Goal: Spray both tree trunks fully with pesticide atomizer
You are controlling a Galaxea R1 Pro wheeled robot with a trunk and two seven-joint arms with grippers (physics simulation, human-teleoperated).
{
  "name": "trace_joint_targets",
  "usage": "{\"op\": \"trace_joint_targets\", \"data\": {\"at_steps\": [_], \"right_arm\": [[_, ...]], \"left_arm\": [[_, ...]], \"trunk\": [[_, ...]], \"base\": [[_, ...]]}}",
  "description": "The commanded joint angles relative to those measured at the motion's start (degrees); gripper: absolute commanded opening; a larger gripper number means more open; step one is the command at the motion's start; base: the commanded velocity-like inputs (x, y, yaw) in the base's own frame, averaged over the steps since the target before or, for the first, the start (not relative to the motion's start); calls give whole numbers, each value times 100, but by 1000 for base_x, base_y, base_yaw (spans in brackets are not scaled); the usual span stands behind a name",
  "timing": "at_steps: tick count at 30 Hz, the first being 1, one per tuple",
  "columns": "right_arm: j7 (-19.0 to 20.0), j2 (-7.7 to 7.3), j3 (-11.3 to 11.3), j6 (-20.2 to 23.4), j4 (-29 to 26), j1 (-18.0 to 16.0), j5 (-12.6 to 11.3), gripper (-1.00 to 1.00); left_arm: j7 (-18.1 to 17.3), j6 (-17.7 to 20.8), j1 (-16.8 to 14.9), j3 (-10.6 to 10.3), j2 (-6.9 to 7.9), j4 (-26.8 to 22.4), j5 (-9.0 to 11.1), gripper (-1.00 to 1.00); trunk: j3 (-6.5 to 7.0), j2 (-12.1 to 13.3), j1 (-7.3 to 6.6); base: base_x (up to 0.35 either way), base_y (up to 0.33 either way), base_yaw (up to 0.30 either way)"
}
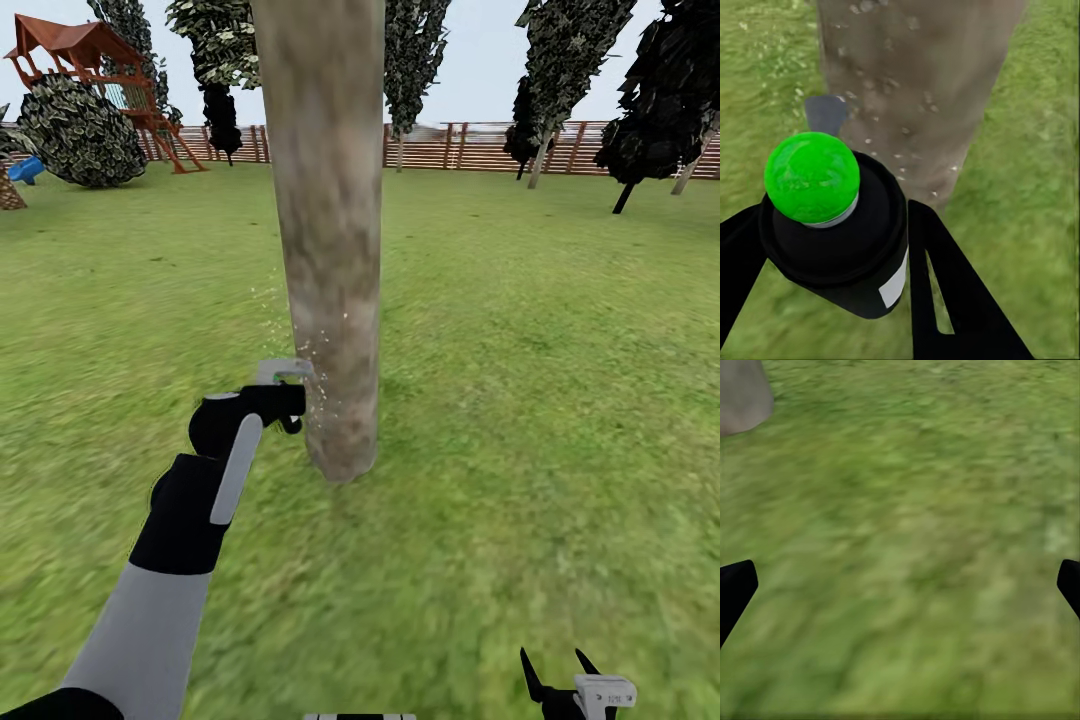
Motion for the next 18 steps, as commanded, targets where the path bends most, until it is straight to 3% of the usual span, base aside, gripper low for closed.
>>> {"op": "trace_joint_targets", "data": {"at_steps": [1,2,3,5,7,9,10,13,18], "right_arm": [[1,0,0,0,0,0,0,100],[1,0,0,0,0,0,0,100],[1,0,0,0,0,0,0,100],[1,0,0,0,0,0,0,100],[-1,0,0,0,0,0,0,100],[1,0,0,0,0,0,0,100],[1,0,0,0,0,0,0,100],[1,0,0,0,0,0,0,100],[1,0,0,0,0,0,0,100]], "left_arm": [[0,7,-1,-162,-17,2,-46,-100],[-1,7,-1,-377,-28,3,-39,-100],[-1,7,-3,-466,-31,4,-40,-100],[-1,11,-65,-498,16,4,-48,-100],[-1,14,-110,-368,50,9,-59,-100],[-1,16,-315,22,98,37,-69,-100],[-1,16,-386,80,100,56,-73,-100],[-1,18,-551,135,70,131,-71,-100],[-1,16,-591,99,-101,153,-53,-100]], "trunk": [[0,0,0],[0,0,0],[0,0,0],[0,0,0],[0,0,0],[0,0,0],[0,0,0],[0,0,0],[0,0,0]], "base": [[0,0,0],[0,0,0],[0,0,0],[0,0,0],[0,0,0],[0,0,0],[0,0,0],[0,0,0],[0,0,0]]}}
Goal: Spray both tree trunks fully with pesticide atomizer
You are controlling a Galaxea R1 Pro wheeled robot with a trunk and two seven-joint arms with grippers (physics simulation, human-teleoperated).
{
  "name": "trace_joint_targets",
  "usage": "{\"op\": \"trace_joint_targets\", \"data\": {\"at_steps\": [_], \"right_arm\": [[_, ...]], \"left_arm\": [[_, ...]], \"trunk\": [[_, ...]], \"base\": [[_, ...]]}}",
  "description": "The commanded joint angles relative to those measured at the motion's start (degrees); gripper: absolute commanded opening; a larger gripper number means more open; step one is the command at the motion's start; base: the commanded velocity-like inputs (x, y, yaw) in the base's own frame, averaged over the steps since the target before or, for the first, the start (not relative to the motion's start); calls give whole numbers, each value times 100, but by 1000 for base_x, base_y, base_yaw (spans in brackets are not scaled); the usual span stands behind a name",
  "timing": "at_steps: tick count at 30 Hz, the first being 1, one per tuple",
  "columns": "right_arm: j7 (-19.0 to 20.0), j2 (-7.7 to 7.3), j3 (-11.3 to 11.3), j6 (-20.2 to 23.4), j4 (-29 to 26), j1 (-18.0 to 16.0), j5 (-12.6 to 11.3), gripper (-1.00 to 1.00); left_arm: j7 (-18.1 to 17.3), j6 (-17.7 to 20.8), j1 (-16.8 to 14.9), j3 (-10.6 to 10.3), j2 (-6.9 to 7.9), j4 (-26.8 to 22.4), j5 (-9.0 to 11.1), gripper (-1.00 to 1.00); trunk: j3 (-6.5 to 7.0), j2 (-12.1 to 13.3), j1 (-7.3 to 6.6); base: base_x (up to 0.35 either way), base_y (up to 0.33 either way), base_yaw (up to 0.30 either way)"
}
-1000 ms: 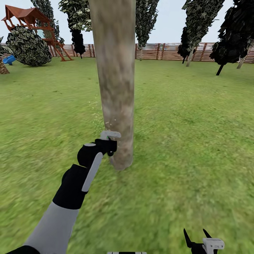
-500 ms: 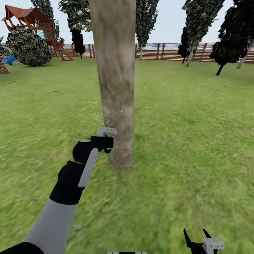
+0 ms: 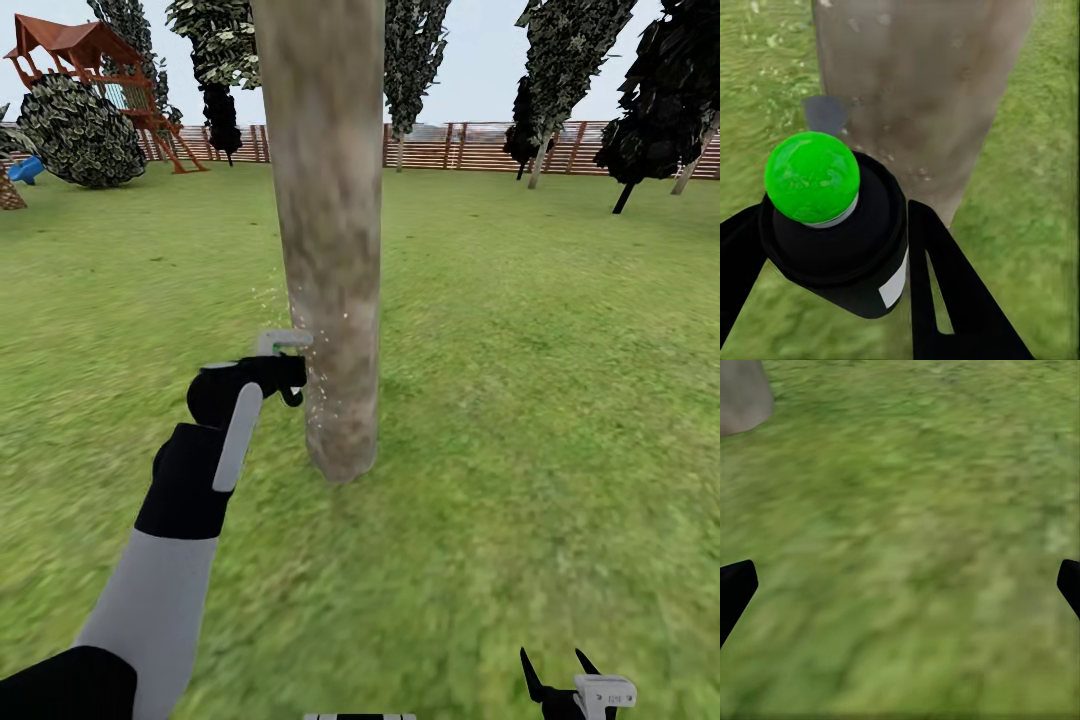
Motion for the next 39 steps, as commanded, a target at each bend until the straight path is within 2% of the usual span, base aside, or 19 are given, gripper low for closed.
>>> {"op": "trace_joint_targets", "data": {"at_steps": [1,3,6,8,10,11,12,13,15,16,18,21,22,24,26,30,32,36,39], "right_arm": [[0,0,0,0,0,0,0,100],[1,0,0,0,0,0,0,100],[1,0,0,0,0,0,0,100],[1,0,0,0,0,0,0,100],[1,0,0,0,0,0,0,100],[1,0,0,0,0,0,0,100],[1,0,0,0,0,0,0,100],[1,0,0,0,0,0,0,100],[1,0,0,0,0,0,0,100],[-1,0,0,0,0,0,0,100],[0,0,0,0,0,0,0,100],[1,0,0,0,0,0,0,100],[1,1,0,0,0,0,0,100],[-1,0,0,0,0,0,0,100],[0,0,0,0,0,0,0,100],[1,3,0,0,0,0,0,100],[1,8,0,0,0,0,0,100],[1,9,0,0,0,0,0,100],[0,9,0,0,1,0,0,100]], "left_arm": [[-6,2,0,-92,-16,2,-12,-100],[-8,2,9,-451,-18,1,6,-100],[-9,3,34,-636,47,-3,43,-100],[-9,2,32,-580,96,-12,31,-100],[-9,2,23,-356,185,-11,29,-100],[-9,5,11,-9,246,-1,21,-100],[-13,8,10,171,278,4,16,-100],[-15,10,10,236,307,6,22,-100],[-21,10,25,242,323,4,34,-100],[-36,11,41,39,295,1,38,-100],[-112,4,68,-504,288,1,39,-100],[-151,-5,107,-915,314,4,37,-100],[-155,-12,164,-932,343,11,32,-100],[-157,-41,384,-839,377,28,20,-100],[-158,-99,756,-575,453,79,-2,-100],[-150,-151,1193,-531,507,261,-30,-100],[-149,-677,1417,-534,511,594,-38,-100],[-131,-1133,1522,-564,486,1160,-45,-100],[-105,-1229,1529,-567,466,1179,-52,-100]], "trunk": [[0,0,0],[0,0,0],[0,0,0],[0,0,0],[0,0,0],[0,0,0],[0,0,0],[0,0,0],[0,0,0],[0,0,0],[0,0,0],[0,0,0],[0,0,0],[0,0,0],[0,0,0],[0,0,0],[0,0,0],[0,0,0],[0,0,0]], "base": [[0,0,0],[0,0,0],[0,0,0],[0,0,0],[0,0,0],[0,0,0],[0,0,0],[0,0,0],[0,0,0],[0,0,0],[0,0,0],[0,0,0],[0,0,0],[0,0,0],[0,0,0],[0,0,0],[0,0,0],[0,0,0],[0,0,0]]}}
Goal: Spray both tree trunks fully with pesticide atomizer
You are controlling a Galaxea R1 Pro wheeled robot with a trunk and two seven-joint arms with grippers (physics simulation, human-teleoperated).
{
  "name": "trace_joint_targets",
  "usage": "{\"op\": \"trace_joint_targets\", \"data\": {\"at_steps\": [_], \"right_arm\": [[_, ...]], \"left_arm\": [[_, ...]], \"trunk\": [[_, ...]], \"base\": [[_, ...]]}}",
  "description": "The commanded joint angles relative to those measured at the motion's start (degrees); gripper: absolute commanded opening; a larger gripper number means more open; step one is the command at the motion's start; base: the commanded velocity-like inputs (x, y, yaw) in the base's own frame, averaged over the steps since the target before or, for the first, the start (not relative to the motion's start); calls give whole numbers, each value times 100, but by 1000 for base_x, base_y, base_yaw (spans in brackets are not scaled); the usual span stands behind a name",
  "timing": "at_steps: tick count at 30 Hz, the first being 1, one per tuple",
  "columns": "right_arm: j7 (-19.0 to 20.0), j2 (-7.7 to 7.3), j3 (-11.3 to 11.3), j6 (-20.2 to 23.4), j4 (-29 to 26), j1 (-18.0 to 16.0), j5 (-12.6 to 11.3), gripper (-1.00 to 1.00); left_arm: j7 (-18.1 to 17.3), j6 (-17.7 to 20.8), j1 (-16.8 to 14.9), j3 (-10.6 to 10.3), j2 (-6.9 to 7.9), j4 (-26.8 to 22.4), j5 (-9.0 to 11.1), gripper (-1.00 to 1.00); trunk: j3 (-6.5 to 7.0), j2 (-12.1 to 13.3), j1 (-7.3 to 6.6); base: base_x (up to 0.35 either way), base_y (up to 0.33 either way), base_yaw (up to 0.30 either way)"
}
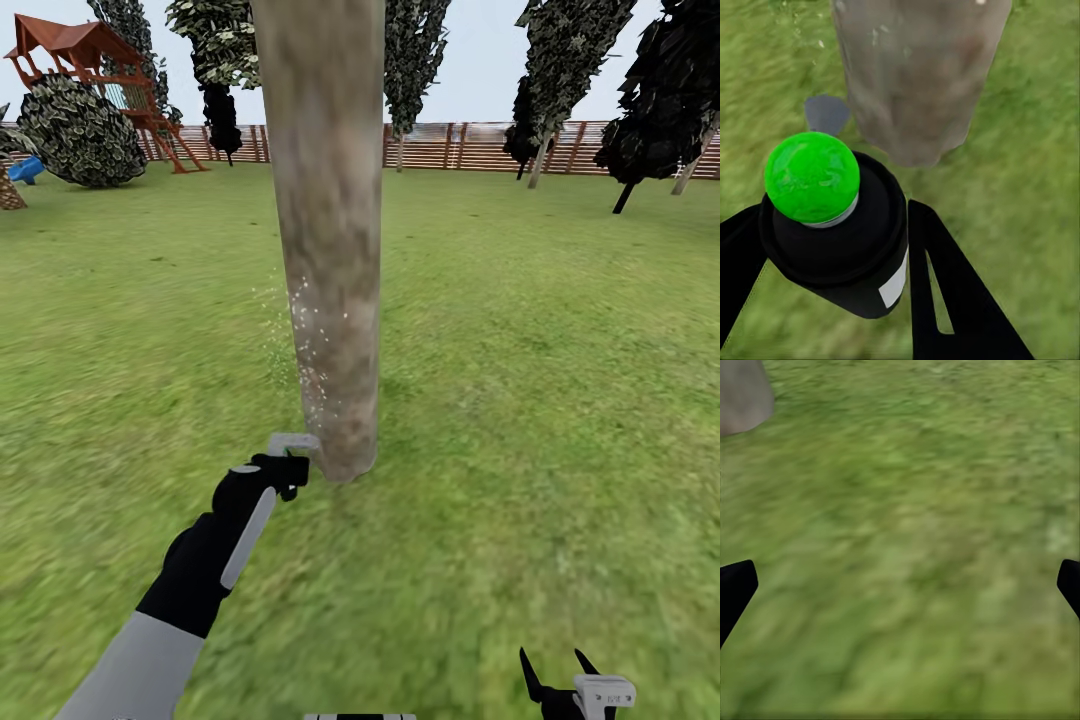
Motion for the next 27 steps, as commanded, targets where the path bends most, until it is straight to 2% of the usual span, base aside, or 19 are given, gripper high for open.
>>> {"op": "trace_joint_targets", "data": {"at_steps": [1,3,4,5,6,8,9,11,15,27], "right_arm": [[0,0,0,0,1,0,0,100],[0,0,0,0,1,0,0,100],[0,3,0,0,0,0,0,100],[0,5,0,0,-1,0,0,100],[0,7,0,0,-1,0,0,100],[0,5,0,0,5,0,0,100],[0,3,0,0,6,0,0,100],[-1,1,0,0,8,0,0,100],[0,0,1,0,8,0,0,100],[0,0,0,0,8,0,0,100]], "left_arm": [[16,-13,2,10,9,11,-4,-100],[95,-211,64,72,57,241,-18,-100],[325,-860,218,89,96,558,-20,-100],[448,-1089,260,90,103,723,-17,-100],[695,-1546,306,93,97,1251,-12,-100],[880,-2483,332,104,87,2182,14,-100],[913,-2775,338,110,80,2350,7,-100],[1078,-3099,343,97,63,2492,28,-100],[1279,-3196,345,79,46,2551,55,-100],[1318,-3209,379,85,108,2599,-3,-100]], "trunk": [[0,0,0],[0,0,0],[0,0,0],[0,0,0],[0,0,0],[0,0,0],[0,0,0],[0,0,0],[0,0,0],[0,0,0]], "base": [[0,0,0],[0,0,0],[0,0,0],[0,0,0],[0,0,0],[0,0,0],[0,0,0],[0,-34,0],[0,-222,0],[0,-274,0]]}}
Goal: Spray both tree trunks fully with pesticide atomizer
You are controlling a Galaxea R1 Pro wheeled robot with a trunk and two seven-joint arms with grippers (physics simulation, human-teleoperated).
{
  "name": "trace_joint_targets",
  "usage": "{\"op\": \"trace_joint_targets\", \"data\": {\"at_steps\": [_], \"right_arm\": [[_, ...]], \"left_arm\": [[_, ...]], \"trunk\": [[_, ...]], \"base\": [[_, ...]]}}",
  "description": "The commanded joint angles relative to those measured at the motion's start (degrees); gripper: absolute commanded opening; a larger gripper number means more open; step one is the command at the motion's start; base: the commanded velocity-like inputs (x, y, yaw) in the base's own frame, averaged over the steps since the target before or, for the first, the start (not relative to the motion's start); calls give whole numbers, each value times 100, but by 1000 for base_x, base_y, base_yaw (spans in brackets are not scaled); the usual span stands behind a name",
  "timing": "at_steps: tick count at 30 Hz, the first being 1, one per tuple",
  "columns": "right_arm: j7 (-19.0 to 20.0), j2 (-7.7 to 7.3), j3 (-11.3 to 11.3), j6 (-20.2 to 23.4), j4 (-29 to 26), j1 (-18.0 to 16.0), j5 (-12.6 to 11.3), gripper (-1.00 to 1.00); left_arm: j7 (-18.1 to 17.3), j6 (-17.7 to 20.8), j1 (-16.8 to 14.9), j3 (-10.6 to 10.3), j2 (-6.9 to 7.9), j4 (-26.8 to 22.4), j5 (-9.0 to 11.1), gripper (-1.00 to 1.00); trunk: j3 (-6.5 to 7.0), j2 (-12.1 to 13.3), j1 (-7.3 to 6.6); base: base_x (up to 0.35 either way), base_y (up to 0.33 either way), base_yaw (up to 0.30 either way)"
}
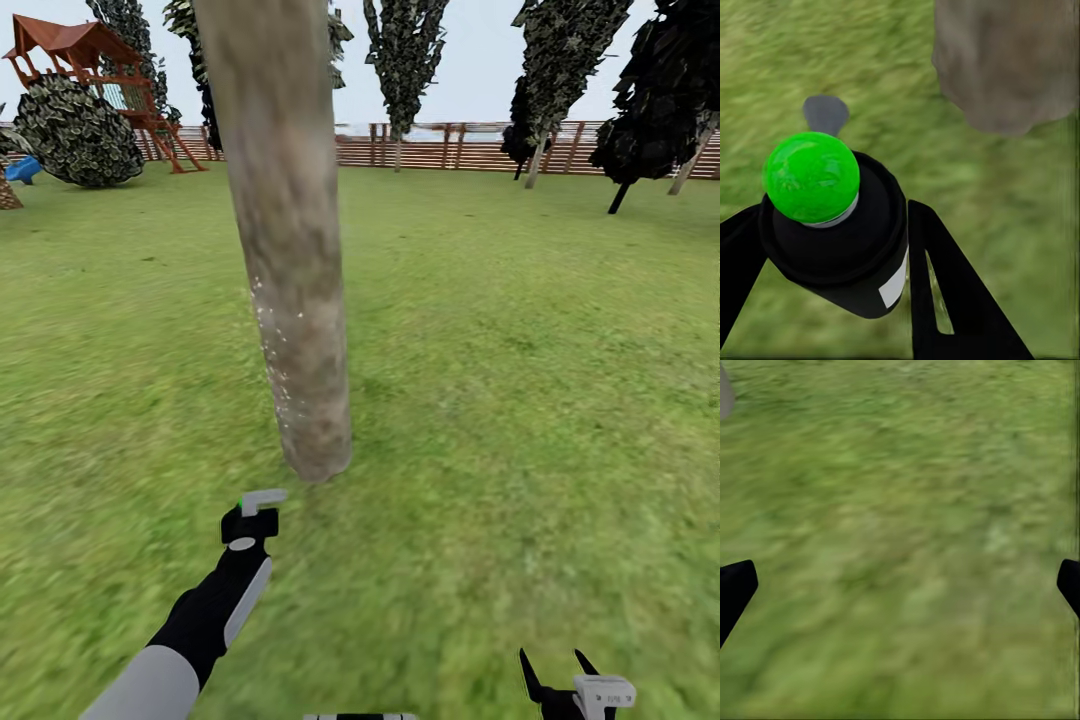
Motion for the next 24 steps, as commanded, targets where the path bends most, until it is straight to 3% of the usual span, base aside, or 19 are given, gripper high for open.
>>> {"op": "trace_joint_targets", "data": {"at_steps": [1,14,24], "right_arm": [[0,0,0,0,0,0,0,100],[0,0,0,0,0,0,0,100],[0,50,0,3,8,0,-1,100]], "left_arm": [[0,0,0,-3,-5,-2,-4,-100],[1,-9,0,-2,-49,8,-2,-100],[7,-9,0,19,-3,1,19,-100]], "trunk": [[0,0,0],[0,0,0],[0,0,0]], "base": [[0,-276,0],[0,-276,46],[0,-276,24]]}}
